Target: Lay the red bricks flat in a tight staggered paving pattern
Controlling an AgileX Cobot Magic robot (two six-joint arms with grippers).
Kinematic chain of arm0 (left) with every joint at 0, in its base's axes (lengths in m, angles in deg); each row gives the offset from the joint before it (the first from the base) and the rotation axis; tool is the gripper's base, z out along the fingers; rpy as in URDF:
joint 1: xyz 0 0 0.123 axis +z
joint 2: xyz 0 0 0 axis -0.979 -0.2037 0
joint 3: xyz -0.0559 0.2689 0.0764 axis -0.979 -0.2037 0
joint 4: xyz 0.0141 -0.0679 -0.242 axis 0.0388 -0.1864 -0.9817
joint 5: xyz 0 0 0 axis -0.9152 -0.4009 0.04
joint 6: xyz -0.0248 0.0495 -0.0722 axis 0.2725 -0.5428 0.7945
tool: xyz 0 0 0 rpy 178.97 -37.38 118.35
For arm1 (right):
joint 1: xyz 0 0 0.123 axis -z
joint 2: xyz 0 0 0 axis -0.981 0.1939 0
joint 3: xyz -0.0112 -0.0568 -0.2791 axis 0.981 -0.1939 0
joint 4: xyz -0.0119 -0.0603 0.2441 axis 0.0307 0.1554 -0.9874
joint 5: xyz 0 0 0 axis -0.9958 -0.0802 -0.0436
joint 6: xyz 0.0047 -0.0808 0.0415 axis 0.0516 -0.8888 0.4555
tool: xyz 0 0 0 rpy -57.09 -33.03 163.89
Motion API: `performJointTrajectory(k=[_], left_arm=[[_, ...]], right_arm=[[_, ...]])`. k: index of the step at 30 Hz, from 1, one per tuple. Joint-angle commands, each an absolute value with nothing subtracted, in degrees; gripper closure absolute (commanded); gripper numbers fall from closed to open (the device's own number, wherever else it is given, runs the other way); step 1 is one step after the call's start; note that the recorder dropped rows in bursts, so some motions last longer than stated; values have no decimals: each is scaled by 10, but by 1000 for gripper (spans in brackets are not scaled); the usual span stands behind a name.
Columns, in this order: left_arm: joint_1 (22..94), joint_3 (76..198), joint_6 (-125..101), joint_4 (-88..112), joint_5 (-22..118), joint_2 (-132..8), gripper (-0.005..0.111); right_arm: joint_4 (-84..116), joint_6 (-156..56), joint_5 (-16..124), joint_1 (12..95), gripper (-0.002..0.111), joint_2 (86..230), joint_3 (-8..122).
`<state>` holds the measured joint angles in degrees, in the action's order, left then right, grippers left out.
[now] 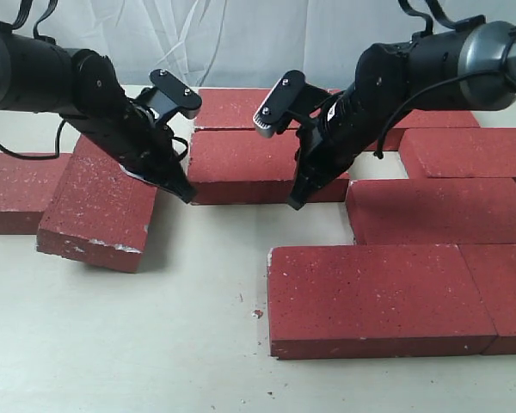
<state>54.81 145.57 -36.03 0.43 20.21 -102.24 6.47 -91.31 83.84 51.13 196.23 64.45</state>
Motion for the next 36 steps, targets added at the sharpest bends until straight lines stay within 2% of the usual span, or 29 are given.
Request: performJointTrajectory(k=[1, 11, 18, 24, 32, 36], left_arm=[[547, 1455, -356, -1, 224, -1027, 107], [547, 1454, -356, -8, 300, -1063, 107], [546, 1454, -357, -15, 308, -1065, 107], [544, 1454, -357, -24, 303, -1068, 107], [519, 1454, -372, -24, 319, -1068, 107], [519, 1454, -372, -25, 322, -1068, 107]], right_arm=[[67, -908, 846, 515, 109, 1949, 643], [73, -887, 832, 515, 109, 1940, 643], [243, -707, 842, 521, 109, 1931, 643], [237, -698, 883, 554, 109, 1931, 643], [49, -894, 990, 553, 109, 1931, 643], [21, -926, 977, 553, 109, 1933, 643]])
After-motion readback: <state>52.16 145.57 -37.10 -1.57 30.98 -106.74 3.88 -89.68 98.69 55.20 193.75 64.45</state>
